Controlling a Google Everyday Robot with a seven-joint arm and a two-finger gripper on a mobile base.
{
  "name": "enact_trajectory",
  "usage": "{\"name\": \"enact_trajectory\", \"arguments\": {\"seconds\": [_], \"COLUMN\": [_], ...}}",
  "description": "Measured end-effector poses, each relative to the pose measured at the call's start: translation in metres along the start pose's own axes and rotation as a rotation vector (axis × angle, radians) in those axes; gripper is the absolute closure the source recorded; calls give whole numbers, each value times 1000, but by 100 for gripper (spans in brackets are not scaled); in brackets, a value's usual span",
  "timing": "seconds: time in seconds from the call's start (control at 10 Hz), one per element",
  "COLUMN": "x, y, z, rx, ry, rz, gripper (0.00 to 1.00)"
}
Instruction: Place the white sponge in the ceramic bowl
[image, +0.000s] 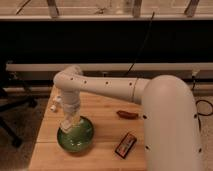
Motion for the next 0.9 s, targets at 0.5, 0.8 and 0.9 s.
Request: {"name": "enact_trajectory", "arguments": {"seconds": [0.5, 0.8, 0.9], "x": [-10, -8, -2], "y": [11, 9, 5], "z": [-9, -9, -7], "rx": [24, 26, 25], "ry": [4, -3, -1], "rz": [20, 20, 19], "gripper": [20, 20, 20]}}
